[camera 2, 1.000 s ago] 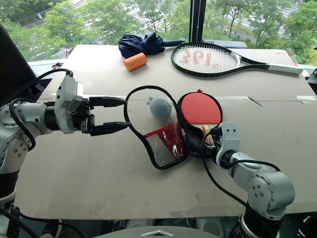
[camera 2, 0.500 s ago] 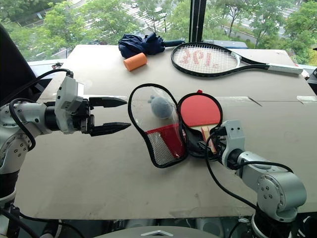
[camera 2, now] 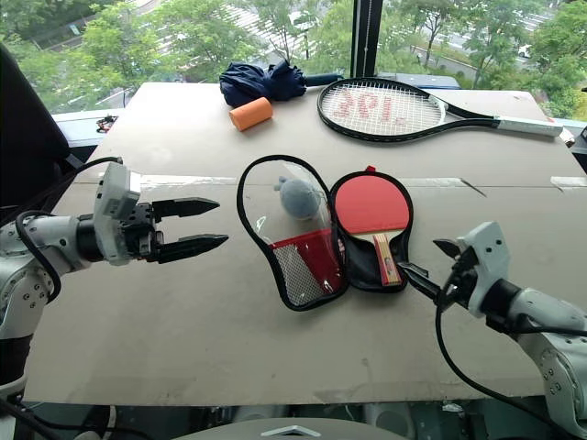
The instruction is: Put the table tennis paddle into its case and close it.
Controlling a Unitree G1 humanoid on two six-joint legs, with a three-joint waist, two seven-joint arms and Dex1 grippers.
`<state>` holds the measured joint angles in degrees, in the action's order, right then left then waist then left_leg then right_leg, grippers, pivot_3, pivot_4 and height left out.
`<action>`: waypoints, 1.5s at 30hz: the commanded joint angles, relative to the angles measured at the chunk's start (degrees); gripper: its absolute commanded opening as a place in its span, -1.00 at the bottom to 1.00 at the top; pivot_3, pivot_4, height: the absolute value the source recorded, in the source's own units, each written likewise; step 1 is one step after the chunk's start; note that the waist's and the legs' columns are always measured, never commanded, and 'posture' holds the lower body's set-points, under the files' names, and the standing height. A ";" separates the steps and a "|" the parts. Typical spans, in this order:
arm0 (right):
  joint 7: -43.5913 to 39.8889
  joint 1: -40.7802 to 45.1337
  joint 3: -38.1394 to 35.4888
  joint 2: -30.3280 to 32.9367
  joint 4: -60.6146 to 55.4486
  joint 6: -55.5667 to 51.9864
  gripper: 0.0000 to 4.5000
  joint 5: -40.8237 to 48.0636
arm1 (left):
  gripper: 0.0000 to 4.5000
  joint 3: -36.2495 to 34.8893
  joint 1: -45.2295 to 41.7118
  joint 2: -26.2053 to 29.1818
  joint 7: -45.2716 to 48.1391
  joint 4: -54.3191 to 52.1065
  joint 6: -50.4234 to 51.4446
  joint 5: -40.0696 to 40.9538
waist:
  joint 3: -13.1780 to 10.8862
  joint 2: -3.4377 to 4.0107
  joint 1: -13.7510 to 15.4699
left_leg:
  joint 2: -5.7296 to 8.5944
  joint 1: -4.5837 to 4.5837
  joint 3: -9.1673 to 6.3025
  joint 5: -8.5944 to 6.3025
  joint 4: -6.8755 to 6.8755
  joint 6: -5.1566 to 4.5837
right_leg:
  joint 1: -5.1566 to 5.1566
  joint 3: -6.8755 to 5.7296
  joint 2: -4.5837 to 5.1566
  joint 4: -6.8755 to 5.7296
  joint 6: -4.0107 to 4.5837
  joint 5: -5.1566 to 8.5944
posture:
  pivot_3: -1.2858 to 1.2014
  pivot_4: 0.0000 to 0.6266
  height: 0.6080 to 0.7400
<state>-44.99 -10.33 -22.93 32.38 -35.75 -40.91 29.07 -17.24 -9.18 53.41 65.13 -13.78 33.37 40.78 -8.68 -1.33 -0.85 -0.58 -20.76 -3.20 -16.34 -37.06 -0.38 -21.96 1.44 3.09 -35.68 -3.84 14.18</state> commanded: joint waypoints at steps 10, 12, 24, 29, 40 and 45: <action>-24.02 -5.10 -8.37 4.58 14.93 26.43 0.96 7.44 | 0.69 9.27 -2.05 -5.57 -3.55 17.35 -20.47 -20.27 | -0.02 0.16 0.71 | -0.01 0.16 0.03 0.00 -0.13 0.01 | 0.27 0.05 0.16 0.00 0.34 0.01 | 0.03 -0.52 1.00; -23.82 -5.12 -7.73 4.53 14.63 26.57 0.96 7.90 | 0.69 13.87 -6.67 -8.10 -3.78 22.36 -24.86 -24.76 | 0.02 0.23 1.42 | 0.04 0.15 0.03 0.00 -0.15 0.01 | 0.29 0.02 0.18 0.03 0.35 0.00 | 0.03 -0.52 1.00; -21.09 -6.78 -8.89 4.62 13.52 28.00 0.96 10.50 | 0.69 25.78 -28.94 -22.33 6.34 37.19 -39.78 -27.82 | 0.07 0.11 1.73 | 0.23 -0.02 0.06 0.00 -0.26 0.01 | 0.28 -0.05 0.19 0.02 0.16 -0.15 | 0.03 -0.52 1.00; -20.01 -7.51 -9.34 4.35 13.48 28.92 0.96 11.22 | 0.69 22.96 -38.87 -36.66 0.45 34.45 -32.57 -19.85 | 0.05 0.05 2.12 | 0.31 -0.15 0.02 0.01 -0.47 0.00 | 0.39 -0.23 0.23 0.01 0.11 -0.17 | 0.03 -0.52 1.00; -16.63 -7.72 -8.90 4.34 10.41 27.88 0.96 13.50 | 0.69 21.91 -35.32 -34.39 -2.02 36.55 -34.78 -23.88 | 0.18 0.32 -0.33 | 0.16 0.31 -0.43 0.00 -0.15 -0.01 | 0.35 0.08 -0.36 -0.21 0.04 -0.20 | 0.03 -0.52 1.00; -15.39 -7.02 -7.44 4.00 9.89 27.83 0.96 13.27 | 0.69 18.52 -32.17 -29.57 -6.71 36.24 -31.59 -24.17 | 0.18 0.30 0.37 | 0.24 0.21 -0.43 0.00 -0.29 -0.01 | 0.36 0.06 -0.23 -0.17 0.05 -0.20 | 0.03 -0.52 1.00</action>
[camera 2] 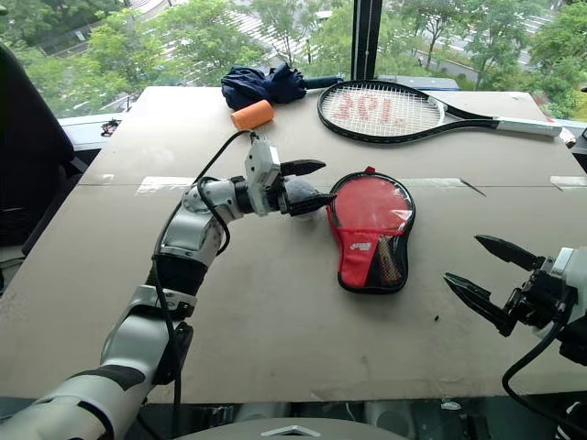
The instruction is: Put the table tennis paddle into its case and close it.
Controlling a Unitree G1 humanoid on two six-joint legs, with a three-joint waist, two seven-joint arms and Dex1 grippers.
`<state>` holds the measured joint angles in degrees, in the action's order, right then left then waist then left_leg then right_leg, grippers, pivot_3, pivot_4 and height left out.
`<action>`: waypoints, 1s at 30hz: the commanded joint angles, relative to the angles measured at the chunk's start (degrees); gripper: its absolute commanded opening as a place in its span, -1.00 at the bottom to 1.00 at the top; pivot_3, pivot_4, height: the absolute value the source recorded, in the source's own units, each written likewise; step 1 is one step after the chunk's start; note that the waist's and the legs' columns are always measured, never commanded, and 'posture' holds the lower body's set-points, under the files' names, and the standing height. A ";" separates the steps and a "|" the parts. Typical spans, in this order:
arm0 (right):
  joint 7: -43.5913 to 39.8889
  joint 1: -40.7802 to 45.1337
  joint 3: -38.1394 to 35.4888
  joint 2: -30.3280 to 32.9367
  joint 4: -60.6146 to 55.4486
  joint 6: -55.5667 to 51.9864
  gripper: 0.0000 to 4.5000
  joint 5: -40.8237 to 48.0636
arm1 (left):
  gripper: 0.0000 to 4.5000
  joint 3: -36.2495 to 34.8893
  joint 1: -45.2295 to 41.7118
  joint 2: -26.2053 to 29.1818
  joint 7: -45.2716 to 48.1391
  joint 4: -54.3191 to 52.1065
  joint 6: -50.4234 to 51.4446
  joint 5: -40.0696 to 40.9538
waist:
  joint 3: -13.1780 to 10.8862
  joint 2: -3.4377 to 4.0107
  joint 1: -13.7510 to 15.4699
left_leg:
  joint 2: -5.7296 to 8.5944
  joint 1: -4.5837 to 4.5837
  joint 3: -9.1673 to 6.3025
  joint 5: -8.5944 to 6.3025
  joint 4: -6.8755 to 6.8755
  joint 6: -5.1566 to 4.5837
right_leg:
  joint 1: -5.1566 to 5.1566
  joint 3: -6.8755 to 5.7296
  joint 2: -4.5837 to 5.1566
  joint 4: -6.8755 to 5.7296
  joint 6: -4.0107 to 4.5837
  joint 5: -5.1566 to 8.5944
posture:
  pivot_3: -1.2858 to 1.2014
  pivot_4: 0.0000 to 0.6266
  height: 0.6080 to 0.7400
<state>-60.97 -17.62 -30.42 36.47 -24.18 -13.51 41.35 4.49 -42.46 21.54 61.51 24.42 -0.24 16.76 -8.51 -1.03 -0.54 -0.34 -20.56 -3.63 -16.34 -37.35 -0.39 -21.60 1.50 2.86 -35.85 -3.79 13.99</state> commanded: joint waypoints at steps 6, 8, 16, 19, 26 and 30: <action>3.50 3.05 4.87 0.07 -3.57 -0.67 0.96 -0.23 | 0.69 -3.67 7.00 7.48 -4.55 -3.15 3.23 -2.70 | 0.00 0.00 0.04 | 0.09 -0.03 -0.01 0.00 0.00 0.01 | -0.01 0.05 0.16 0.06 0.00 0.00 | 0.03 -0.52 1.00; 5.22 4.65 7.82 0.31 -4.23 -1.48 0.96 -1.69 | 0.69 -3.99 7.07 7.51 -5.67 -2.14 3.45 -3.26 | -0.02 -0.03 0.28 | 0.10 -0.04 -0.05 0.00 -0.02 0.01 | -0.01 0.03 0.18 0.05 0.00 0.00 | 0.03 -0.52 1.00; 18.26 18.81 23.06 -2.70 0.80 -8.46 0.96 -12.84 | 0.69 -3.57 3.85 5.75 -7.52 4.89 2.68 -5.38 | 0.00 -0.07 0.37 | 0.14 -0.08 0.00 0.02 -0.06 0.03 | -0.05 -0.05 0.17 0.02 0.02 -0.01 | 0.03 -0.52 1.00; 21.77 23.95 26.74 -4.49 4.21 -11.53 0.96 -15.63 | 0.69 -3.44 2.85 5.37 -7.28 6.94 2.92 -5.93 | 0.00 -0.07 0.20 | 0.15 -0.13 -0.01 0.02 -0.06 0.04 | -0.10 -0.04 0.17 0.01 0.02 -0.02 | 0.03 -0.52 1.00; 26.54 25.20 28.37 -7.00 5.49 -17.22 0.96 -16.92 | 0.69 -3.80 3.35 4.91 -5.60 5.63 4.80 -4.91 | 0.01 -0.08 0.26 | 0.16 -0.17 -0.08 0.02 -0.04 0.04 | -0.10 -0.14 0.19 0.01 0.02 -0.02 | 0.03 -0.52 1.00; 30.72 23.75 22.36 -8.57 4.13 -23.30 0.96 -12.99 | 0.69 -4.06 4.02 5.01 -5.20 4.25 5.43 -4.54 | 0.01 -0.07 0.16 | 0.15 -0.15 -0.11 0.02 -0.04 0.04 | -0.09 -0.14 0.18 -0.03 0.02 -0.02 | 0.03 -0.52 1.00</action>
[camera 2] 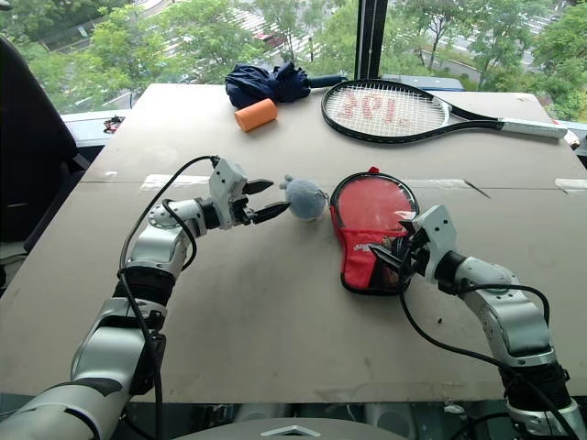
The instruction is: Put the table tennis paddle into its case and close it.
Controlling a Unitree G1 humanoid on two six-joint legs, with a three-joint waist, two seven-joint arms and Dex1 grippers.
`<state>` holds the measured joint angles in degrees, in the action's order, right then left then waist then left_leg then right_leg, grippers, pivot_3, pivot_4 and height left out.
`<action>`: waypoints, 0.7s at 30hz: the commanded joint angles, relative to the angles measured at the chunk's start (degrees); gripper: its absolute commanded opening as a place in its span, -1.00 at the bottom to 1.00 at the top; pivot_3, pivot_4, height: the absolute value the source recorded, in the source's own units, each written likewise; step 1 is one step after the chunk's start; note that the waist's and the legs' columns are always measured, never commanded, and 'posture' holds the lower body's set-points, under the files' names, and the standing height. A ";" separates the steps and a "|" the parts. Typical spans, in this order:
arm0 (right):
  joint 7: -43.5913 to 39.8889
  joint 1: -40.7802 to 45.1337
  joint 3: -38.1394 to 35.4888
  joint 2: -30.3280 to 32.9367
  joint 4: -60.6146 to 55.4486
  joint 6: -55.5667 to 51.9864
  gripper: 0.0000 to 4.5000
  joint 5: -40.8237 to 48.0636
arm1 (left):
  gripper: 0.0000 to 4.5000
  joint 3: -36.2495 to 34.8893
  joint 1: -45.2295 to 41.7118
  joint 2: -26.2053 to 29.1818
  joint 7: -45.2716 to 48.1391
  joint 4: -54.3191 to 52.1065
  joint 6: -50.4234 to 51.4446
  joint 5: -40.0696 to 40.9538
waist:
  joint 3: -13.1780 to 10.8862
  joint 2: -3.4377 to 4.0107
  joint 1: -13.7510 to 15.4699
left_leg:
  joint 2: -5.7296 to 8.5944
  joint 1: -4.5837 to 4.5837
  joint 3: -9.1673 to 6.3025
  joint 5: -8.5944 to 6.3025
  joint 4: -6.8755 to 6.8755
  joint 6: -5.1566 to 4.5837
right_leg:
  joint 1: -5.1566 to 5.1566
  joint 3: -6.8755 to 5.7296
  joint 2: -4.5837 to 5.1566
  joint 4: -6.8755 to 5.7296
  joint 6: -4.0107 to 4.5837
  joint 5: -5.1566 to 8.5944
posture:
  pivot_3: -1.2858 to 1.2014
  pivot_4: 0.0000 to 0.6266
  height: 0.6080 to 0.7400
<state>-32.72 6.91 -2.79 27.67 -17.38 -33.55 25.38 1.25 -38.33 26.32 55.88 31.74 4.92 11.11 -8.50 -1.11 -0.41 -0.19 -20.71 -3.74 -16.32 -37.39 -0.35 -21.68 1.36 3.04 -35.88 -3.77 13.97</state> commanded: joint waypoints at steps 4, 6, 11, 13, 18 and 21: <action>5.61 -2.05 -10.23 0.25 -3.86 -11.59 0.96 8.14 | 0.69 -1.35 0.71 0.42 1.93 -5.41 1.06 2.42 | 0.00 0.00 -0.04 | 0.00 -0.01 0.02 0.00 0.00 0.00 | 0.00 0.02 0.01 0.01 0.00 0.00 | 0.03 -0.52 1.00; 7.39 -1.71 -12.65 -0.36 -3.13 -17.66 0.96 11.75 | 0.69 -1.49 1.33 0.84 3.68 -7.32 1.24 3.28 | 0.00 0.01 -0.17 | 0.00 0.00 0.02 0.00 0.00 0.00 | 0.00 0.02 0.01 0.00 0.00 0.00 | 0.03 -0.52 1.00; 9.81 1.00 -14.10 -2.27 -2.06 -26.22 0.96 17.62 | 0.69 -1.73 2.80 2.48 7.94 -13.15 3.30 6.16 | 0.00 0.05 -0.38 | -0.06 0.03 0.02 0.00 0.04 0.00 | 0.00 0.03 -0.02 -0.02 0.02 -0.01 | 0.03 -0.52 1.00; 10.31 2.75 -11.67 -2.68 -1.57 -26.99 0.96 16.83 | 0.69 -1.75 4.03 4.38 11.98 -17.80 5.70 9.08 | 0.00 0.06 -0.53 | -0.06 0.03 0.02 0.00 0.04 0.00 | -0.01 0.04 -0.03 -0.02 0.02 -0.01 | 0.03 -0.52 1.00; 11.76 6.41 -9.87 -3.56 1.07 -28.99 0.56 16.07 | 0.69 -1.35 7.04 10.47 19.85 -27.75 11.62 14.35 | -0.01 0.09 -0.39 | -0.08 0.03 0.04 0.00 0.06 0.00 | -0.02 0.06 -0.03 0.00 0.04 0.00 | 0.03 -0.52 1.00; 12.21 7.64 -10.31 -3.72 2.79 -30.14 -0.10 16.34 | 0.69 -1.63 7.85 13.29 21.85 -30.86 14.04 16.05 | -0.01 0.09 -0.30 | -0.06 0.02 0.05 0.00 0.06 0.00 | -0.02 0.04 -0.02 0.02 0.04 0.00 | 0.03 -0.52 1.00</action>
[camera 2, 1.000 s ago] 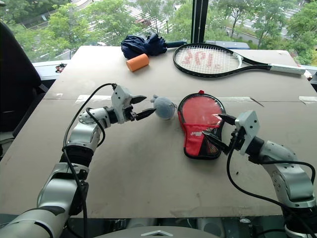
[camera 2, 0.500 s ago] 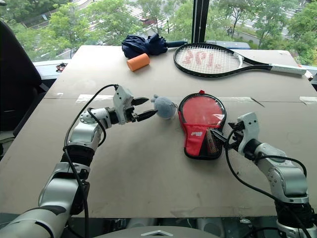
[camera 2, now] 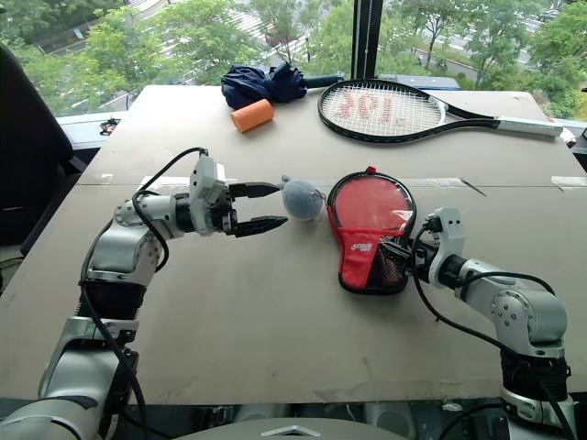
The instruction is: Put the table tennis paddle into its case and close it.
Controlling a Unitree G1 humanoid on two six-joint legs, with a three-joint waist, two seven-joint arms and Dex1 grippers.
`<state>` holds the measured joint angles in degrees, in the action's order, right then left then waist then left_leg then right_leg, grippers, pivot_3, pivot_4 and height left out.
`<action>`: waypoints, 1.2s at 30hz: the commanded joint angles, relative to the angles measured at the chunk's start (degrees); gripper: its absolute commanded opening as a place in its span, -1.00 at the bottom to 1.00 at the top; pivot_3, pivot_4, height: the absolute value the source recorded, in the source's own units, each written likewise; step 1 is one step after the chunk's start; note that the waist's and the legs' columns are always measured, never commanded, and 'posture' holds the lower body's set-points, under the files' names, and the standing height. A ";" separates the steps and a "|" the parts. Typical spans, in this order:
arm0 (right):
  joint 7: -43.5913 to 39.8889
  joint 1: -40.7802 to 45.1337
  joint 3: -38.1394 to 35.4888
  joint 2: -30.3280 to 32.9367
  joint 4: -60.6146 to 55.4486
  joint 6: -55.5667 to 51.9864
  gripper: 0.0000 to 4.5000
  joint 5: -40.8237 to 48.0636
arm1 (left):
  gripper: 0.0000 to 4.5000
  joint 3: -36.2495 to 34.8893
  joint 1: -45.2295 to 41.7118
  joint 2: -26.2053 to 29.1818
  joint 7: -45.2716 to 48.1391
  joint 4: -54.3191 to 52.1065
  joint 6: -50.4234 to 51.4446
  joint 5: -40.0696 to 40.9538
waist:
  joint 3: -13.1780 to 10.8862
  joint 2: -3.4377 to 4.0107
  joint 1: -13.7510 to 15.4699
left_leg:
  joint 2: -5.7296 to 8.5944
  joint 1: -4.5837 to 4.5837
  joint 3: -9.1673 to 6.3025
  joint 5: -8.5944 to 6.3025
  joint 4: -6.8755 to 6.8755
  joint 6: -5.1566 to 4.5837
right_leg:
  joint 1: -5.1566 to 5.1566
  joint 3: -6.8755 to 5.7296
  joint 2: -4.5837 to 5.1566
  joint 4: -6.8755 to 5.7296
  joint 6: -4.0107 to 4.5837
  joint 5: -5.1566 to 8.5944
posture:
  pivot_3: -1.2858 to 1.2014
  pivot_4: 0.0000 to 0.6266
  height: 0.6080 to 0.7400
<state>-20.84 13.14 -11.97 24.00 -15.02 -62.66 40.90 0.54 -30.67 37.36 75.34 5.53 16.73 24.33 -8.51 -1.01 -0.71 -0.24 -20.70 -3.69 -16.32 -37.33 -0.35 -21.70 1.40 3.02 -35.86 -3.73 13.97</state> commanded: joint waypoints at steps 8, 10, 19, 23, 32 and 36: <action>1.04 2.48 -5.74 -1.88 1.85 -4.62 -0.99 5.22 | 0.69 -2.00 -0.84 5.00 0.74 -8.40 4.27 3.64 | 0.00 0.00 -0.10 | -0.01 0.02 0.02 0.00 0.00 0.00 | 0.00 0.01 -0.02 0.00 -0.01 0.00 | 0.03 -0.52 1.00; 1.21 1.92 -5.57 -2.33 0.43 -5.91 -0.99 6.12 | 0.69 -1.79 -0.77 4.91 0.21 -9.19 4.70 3.84 | 0.00 0.00 -0.12 | -0.02 0.01 0.02 0.00 0.00 0.00 | -0.01 0.02 -0.03 0.00 -0.01 0.00 | 0.03 -0.52 1.00; 9.54 -2.96 -4.78 -11.24 -10.97 -14.07 -0.99 12.11 | 0.69 -1.85 -0.13 5.39 -0.10 -11.45 6.02 4.75 | 0.00 0.00 -0.24 | -0.09 0.02 -0.02 0.00 0.10 0.00 | -0.06 0.02 -0.11 -0.02 -0.01 0.00 | 0.03 -0.52 1.00; 12.11 -4.71 -4.16 -13.61 -13.98 -15.64 -0.99 13.32 | 0.69 -1.74 0.47 5.71 -0.02 -11.90 6.23 4.94 | -0.01 0.01 -0.24 | -0.09 0.03 -0.02 0.00 0.10 0.00 | -0.06 0.05 -0.10 -0.01 0.00 0.00 | 0.03 -0.52 1.00; 11.64 -4.36 -3.10 -9.46 -16.27 -12.30 -0.86 10.92 | 0.69 -2.03 0.54 6.33 0.31 -10.46 5.39 4.56 | -0.01 0.02 -0.18 | -0.07 0.02 0.06 0.00 0.09 0.00 | -0.07 0.07 -0.09 0.01 0.00 0.01 | 0.03 -0.52 1.00; 3.19 -6.62 -1.47 3.09 -19.33 -6.84 -0.20 8.06 | 0.69 -2.97 1.50 7.81 0.66 -9.60 4.86 4.42 | -0.02 0.03 -0.14 | -0.04 0.00 0.08 0.00 0.09 0.00 | -0.08 0.07 -0.06 0.06 -0.01 0.02 | 0.03 -0.52 1.00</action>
<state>-14.33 6.90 -12.71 25.30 -31.76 -72.13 49.61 -0.18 -29.00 44.20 75.82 -3.75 22.53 28.28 -8.53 -0.99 -0.85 -0.29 -20.70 -3.60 -16.32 -37.24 -0.36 -21.78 1.47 2.95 -35.77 -3.74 13.99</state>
